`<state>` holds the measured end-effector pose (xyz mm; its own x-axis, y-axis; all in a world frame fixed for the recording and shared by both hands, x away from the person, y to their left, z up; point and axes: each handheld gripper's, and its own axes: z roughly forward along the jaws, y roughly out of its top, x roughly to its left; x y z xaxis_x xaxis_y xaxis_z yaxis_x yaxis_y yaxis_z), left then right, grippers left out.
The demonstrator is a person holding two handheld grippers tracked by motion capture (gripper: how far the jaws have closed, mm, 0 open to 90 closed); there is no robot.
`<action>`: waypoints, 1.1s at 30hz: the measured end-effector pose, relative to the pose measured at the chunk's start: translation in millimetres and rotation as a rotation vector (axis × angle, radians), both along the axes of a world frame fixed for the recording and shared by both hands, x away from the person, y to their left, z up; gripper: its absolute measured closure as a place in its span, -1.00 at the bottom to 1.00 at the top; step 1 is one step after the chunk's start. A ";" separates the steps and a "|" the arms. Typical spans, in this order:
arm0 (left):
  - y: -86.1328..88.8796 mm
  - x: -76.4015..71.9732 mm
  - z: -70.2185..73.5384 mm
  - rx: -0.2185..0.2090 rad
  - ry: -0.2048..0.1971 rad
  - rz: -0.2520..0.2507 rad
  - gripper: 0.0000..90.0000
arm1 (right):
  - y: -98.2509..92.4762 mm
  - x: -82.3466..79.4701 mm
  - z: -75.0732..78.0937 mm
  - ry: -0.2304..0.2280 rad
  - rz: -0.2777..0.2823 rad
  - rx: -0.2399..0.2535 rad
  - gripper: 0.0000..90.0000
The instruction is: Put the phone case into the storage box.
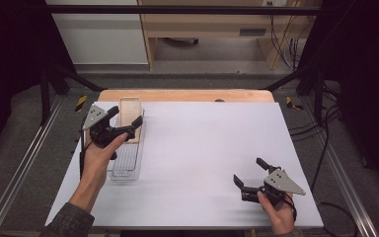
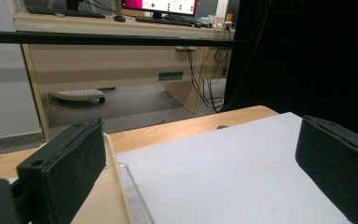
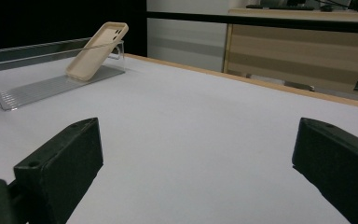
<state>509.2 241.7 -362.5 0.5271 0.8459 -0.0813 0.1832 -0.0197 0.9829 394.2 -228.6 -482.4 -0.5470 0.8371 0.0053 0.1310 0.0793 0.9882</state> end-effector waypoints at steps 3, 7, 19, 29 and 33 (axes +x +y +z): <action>6.5 -6.3 0.6 -0.010 -0.007 0.004 -0.97 | 0.1 -0.1 -0.1 0.001 -0.001 0.000 -0.96; 13.9 -14.3 0.0 -0.018 -0.012 0.008 -0.97 | 0.1 -0.2 -0.1 0.002 -0.001 -0.002 -0.96; 29.0 -36.8 0.7 0.002 -0.054 0.006 -0.97 | -0.5 0.1 -0.6 0.002 -0.004 -0.005 -0.96; 37.7 -52.8 -4.7 -0.003 -0.072 -0.006 -0.98 | 0.0 0.0 -0.8 0.002 -0.004 -0.008 -0.96; 41.7 -57.7 -8.5 -0.013 -0.080 -0.004 -0.98 | -0.5 0.0 -0.9 0.003 -0.004 -0.010 -0.96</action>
